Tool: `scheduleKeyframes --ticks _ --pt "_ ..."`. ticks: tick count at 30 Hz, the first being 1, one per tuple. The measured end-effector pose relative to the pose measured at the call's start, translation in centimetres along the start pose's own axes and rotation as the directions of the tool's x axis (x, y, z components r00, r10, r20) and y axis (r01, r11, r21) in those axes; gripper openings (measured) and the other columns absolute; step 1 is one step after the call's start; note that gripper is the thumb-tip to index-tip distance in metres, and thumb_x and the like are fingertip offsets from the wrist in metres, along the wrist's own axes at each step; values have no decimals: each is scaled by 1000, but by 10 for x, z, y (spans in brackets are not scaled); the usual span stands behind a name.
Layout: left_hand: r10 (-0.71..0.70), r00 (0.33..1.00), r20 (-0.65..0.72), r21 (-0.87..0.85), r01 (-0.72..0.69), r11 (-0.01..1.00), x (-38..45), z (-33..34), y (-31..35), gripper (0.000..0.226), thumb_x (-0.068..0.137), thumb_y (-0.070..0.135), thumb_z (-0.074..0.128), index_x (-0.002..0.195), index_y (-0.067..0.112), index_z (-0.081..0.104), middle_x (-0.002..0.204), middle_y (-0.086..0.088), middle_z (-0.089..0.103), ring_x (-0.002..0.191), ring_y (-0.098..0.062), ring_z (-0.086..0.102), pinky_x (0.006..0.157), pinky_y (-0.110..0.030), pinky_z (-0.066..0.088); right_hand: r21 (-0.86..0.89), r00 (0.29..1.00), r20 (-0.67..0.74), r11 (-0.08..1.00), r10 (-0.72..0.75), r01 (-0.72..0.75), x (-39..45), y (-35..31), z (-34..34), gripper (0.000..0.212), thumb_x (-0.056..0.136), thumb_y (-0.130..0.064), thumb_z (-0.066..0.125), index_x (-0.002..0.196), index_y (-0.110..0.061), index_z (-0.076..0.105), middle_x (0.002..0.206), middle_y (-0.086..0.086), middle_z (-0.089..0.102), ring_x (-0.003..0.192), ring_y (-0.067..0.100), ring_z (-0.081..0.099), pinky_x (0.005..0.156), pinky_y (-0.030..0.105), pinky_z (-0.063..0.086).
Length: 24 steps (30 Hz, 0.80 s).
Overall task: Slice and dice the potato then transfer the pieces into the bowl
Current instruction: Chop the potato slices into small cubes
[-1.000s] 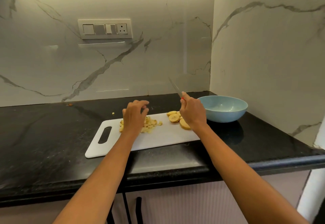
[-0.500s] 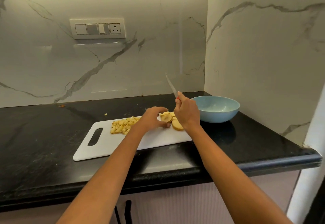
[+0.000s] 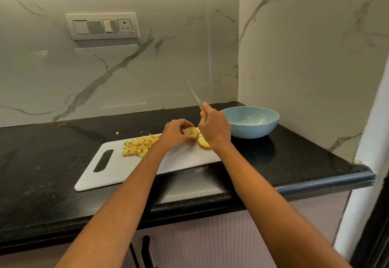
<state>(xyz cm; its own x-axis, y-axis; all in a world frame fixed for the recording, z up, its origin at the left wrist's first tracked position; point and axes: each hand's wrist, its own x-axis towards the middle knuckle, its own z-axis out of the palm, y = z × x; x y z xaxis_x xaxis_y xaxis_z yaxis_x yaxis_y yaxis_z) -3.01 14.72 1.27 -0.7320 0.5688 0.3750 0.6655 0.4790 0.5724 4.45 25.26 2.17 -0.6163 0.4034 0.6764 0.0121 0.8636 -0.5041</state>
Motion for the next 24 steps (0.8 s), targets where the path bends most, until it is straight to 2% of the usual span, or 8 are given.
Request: scheduleKeyframes --ticks 5,10,13,17,19,22,24 --pt "-48 998 -44 -53 46 998 1 3 0 44 75 17 76 115 8 60 114 -10 62 100 -18 57 87 -27 49 -8 1000 6 1000 16 -16 -1 0 -2 35 101 -20 38 133 -10 48 98 9 67 82 16 61 66 20 43" --pt "-96 991 -95 -114 85 990 3 5 1 47 75 14 76 117 8 56 119 -12 59 107 -22 57 91 -29 48 -4 1000 8 1000 30 -30 -2 -2 -2 37 101 -21 38 135 -10 48 101 8 67 86 17 62 69 21 45" --pt "-84 991 -105 -137 69 988 3 4 4 47 78 13 73 120 8 55 120 -11 59 108 -21 56 88 -25 46 -2 999 3 999 44 -44 -2 -1 -4 36 101 -21 38 134 -10 48 102 9 67 88 18 62 69 21 45" --pt "-71 990 -126 -207 43 977 1 -1 3 45 79 16 72 120 9 57 115 -8 61 98 -15 55 82 -22 45 -5 999 -1 999 48 -48 -2 -2 -6 35 101 -20 37 132 -9 49 101 10 67 86 18 62 66 22 43" --pt "-104 988 -111 -350 59 935 0 -5 4 42 82 21 68 121 9 59 111 -7 63 99 -17 58 76 -21 46 -4 999 -2 999 45 -45 -3 -2 -6 34 101 -19 37 132 -8 49 101 10 67 87 19 62 67 22 44" --pt "-175 984 16 -619 147 772 -4 -12 9 44 88 26 60 128 10 54 109 -2 65 98 -15 60 70 -19 47 -5 999 -13 999 48 -48 -3 -1 -8 34 101 -19 37 131 -8 50 102 10 67 88 19 62 66 22 42" --pt "-189 980 57 -694 175 698 -6 -16 8 49 88 25 59 134 11 47 111 -1 65 94 -12 60 72 -21 48 2 998 -13 998 59 -59 -3 -1 -9 33 101 -19 38 129 -8 51 102 10 66 88 19 61 67 23 43"
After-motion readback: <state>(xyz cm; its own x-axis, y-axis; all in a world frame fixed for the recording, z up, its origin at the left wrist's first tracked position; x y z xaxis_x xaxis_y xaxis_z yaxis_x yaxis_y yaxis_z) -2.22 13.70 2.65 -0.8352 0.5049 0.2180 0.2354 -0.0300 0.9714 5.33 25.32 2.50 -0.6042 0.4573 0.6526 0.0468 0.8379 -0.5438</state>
